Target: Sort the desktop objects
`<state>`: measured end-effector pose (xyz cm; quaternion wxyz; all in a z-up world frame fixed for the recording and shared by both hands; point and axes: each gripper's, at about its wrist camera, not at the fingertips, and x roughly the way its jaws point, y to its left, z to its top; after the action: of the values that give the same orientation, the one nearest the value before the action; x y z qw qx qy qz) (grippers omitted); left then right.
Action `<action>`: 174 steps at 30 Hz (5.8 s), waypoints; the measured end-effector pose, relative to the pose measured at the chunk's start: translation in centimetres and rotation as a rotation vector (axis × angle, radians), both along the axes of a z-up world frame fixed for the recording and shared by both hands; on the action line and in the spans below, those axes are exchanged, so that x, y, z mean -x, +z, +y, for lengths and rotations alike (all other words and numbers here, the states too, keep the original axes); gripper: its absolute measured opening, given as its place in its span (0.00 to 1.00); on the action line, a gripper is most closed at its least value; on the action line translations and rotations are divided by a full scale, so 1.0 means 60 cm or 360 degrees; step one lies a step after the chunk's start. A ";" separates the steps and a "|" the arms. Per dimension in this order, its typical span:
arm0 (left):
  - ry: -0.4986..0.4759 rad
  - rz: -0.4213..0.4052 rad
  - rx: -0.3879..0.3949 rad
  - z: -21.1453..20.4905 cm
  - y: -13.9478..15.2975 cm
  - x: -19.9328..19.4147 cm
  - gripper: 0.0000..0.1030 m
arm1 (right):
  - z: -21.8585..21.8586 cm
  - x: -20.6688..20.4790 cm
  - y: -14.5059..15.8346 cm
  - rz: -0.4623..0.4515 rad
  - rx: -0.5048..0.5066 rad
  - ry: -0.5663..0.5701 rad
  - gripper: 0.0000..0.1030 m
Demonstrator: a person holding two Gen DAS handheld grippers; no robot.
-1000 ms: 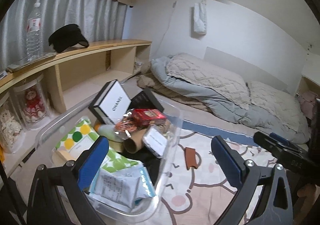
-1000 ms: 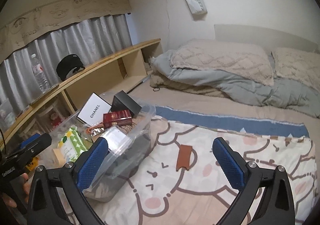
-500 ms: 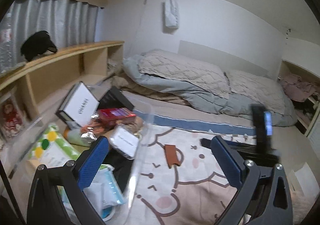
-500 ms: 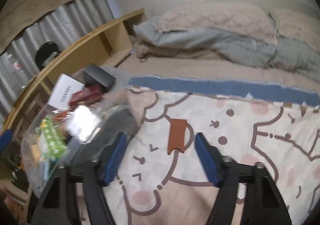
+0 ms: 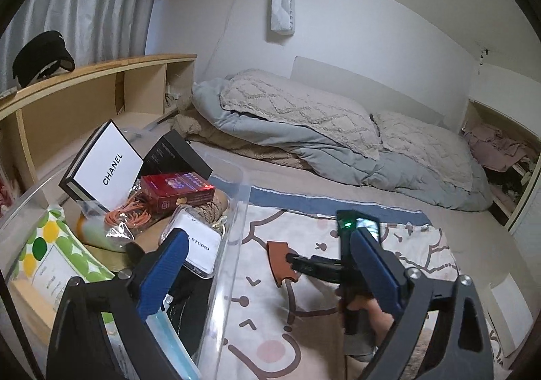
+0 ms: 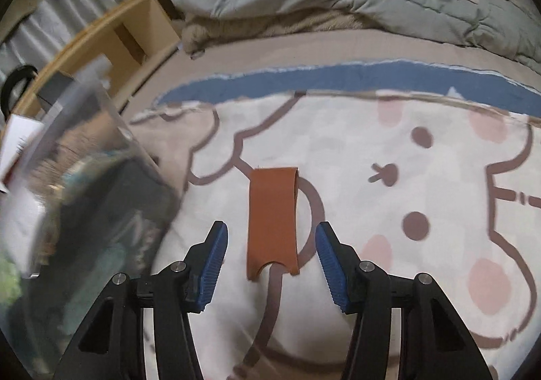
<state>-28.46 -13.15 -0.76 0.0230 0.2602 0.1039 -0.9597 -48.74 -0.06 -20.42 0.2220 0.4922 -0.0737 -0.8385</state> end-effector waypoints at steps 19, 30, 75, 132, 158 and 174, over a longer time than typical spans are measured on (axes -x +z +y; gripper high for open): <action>-0.0023 -0.0093 -0.0069 -0.010 -0.018 0.006 0.94 | -0.038 -0.049 -0.064 0.0133 -0.0435 0.0300 0.44; -0.0195 -0.0196 -0.0061 0.052 -0.025 -0.012 0.88 | 0.055 -0.155 -0.047 0.0115 -0.0465 0.0461 0.44; -0.0735 -0.1167 -0.0255 0.199 -0.366 0.022 0.45 | 0.190 -0.448 -0.074 0.0333 -0.0388 0.1037 0.53; -0.0761 -0.0530 -0.0463 0.123 -0.090 -0.034 0.27 | 0.121 -0.437 0.188 0.0780 -0.0232 0.0888 0.44; 0.0080 0.0174 -0.0233 -0.161 0.058 -0.184 0.94 | -0.039 -0.392 0.346 0.0834 0.0056 0.0710 0.44; 0.0305 0.0131 0.0031 -0.233 0.026 -0.219 1.00 | -0.205 -0.327 0.299 0.1072 -0.0109 0.0862 0.44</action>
<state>-15.29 -27.15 0.82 0.1130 0.2093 0.1198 -0.9639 -29.15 -12.37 -2.46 0.4291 0.1997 0.1626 -0.8658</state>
